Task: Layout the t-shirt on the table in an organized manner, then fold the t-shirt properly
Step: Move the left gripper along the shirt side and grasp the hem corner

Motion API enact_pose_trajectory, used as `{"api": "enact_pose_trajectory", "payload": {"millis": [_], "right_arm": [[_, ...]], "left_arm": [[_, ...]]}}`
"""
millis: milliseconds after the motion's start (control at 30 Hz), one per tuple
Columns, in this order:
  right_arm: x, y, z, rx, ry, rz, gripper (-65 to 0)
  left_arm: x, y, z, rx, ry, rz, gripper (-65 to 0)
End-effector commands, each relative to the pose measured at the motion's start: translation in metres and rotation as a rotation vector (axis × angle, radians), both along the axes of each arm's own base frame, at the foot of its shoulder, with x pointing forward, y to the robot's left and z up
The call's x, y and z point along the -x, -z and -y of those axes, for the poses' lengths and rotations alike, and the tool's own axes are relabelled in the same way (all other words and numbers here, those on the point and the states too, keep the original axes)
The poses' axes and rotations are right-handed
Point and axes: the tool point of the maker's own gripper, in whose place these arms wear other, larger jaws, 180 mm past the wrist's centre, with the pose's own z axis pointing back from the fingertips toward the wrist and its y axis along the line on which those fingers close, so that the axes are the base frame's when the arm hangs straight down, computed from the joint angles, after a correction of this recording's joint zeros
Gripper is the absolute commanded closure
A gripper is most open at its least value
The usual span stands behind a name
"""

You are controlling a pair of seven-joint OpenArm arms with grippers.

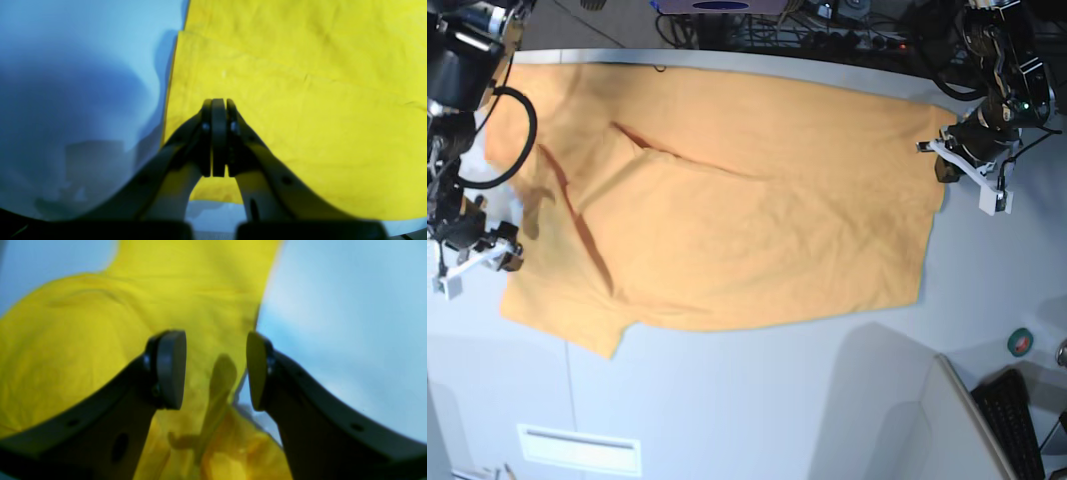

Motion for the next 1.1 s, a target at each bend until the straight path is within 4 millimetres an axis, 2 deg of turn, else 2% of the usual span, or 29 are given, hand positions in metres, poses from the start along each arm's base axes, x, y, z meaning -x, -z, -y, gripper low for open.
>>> {"api": "enact_pose_trajectory", "payload": {"millis": [0,100,200,267,467,600,833,933,1000,1067], "right_arm": [[-0.016,-0.011,0.011,-0.003,0.012,0.043,-29.0],[-0.024,0.009,0.025,-0.041,0.08,0.035,-29.1],[-0.021,0.029,0.035,-0.071,0.138,0.005,-29.3],[-0.017,0.037,0.035,-0.089,0.145,-0.022,-29.3],[-0.014,0.041,0.029,-0.095,0.13,-0.031,-28.8],[-0.017,0.045,0.008,-0.065,0.034,-0.056,-28.7],[-0.024,0.042,0.011,-0.048,0.053,-0.016,-27.3],[-0.023,0.042,0.011,-0.047,0.052,-0.017,-14.9],[-0.023,0.042,0.012,-0.047,0.053,-0.016,-0.6],[-0.024,0.042,0.013,-0.05,0.058,-0.014,0.0]], "left_arm": [[-0.005,-0.006,-0.004,-0.007,-0.001,0.028,0.0],[-0.004,-0.003,-0.005,-0.002,-0.006,0.019,0.0],[-0.003,-0.002,-0.005,-0.001,-0.007,0.016,0.0],[-0.004,-0.003,-0.006,-0.004,-0.006,0.018,0.0],[-0.005,-0.005,-0.009,-0.014,-0.002,0.021,0.0],[-0.005,-0.005,-0.009,-0.014,-0.002,0.021,0.0],[-0.004,-0.003,-0.01,-0.011,-0.005,0.015,0.0],[-0.004,0.002,-0.016,-0.012,-0.01,-0.002,0.0],[-0.008,0.005,-0.018,-0.005,-0.018,-0.008,0.0],[-0.016,0.001,-0.025,-0.017,-0.018,0.004,0.0]]}}
